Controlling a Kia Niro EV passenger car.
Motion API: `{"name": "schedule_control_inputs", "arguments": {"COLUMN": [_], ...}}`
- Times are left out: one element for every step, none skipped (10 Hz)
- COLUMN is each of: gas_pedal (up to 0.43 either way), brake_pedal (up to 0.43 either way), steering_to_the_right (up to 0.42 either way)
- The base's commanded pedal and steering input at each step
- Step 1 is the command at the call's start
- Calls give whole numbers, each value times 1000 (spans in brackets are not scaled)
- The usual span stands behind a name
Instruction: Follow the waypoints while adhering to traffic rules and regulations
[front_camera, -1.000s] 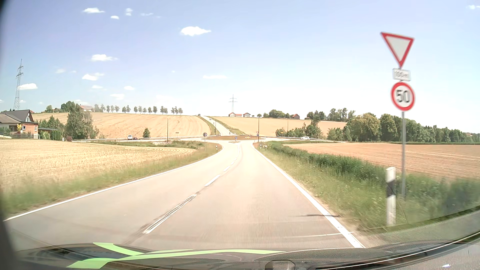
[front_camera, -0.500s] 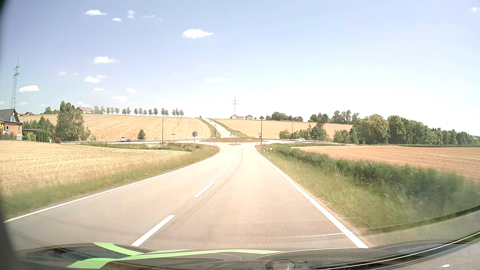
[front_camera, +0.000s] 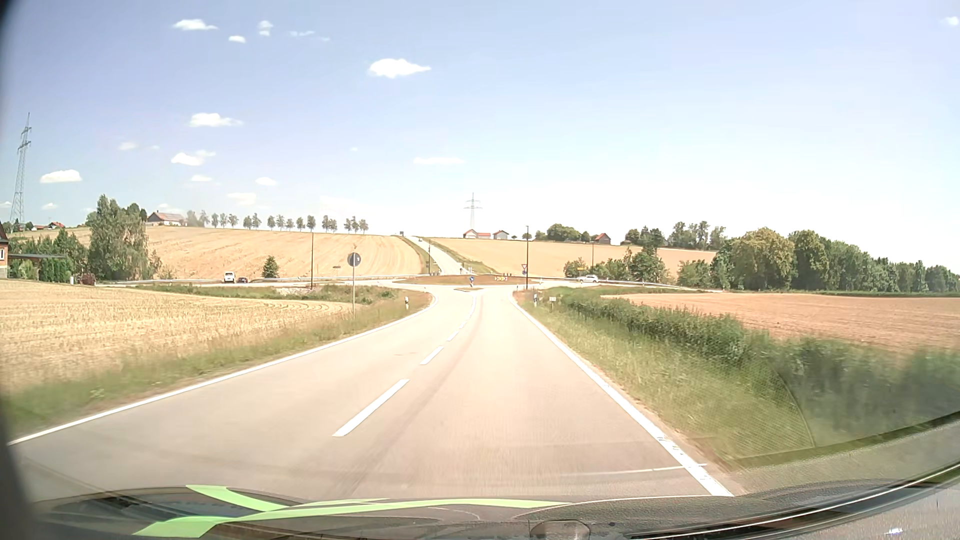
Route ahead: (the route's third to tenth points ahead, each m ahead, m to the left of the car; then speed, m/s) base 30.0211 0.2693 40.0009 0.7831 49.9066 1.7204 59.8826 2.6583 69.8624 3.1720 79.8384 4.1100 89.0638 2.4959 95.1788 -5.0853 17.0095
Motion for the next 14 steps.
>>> {"name": "schedule_control_inputs", "arguments": {"gas_pedal": [0, 0, 0, 0, 0, 0, 0, 0, 0, 0, 0, 0, 0, 0], "brake_pedal": [207, 220, 226, 226, 226, 226, 226, 220, 220, 213, 195, 183, 171, 171], "steering_to_the_right": [-4, -4, -5, -5, -5, -5, -6, -6, -6, -6, -6, -6, -7, -7]}}
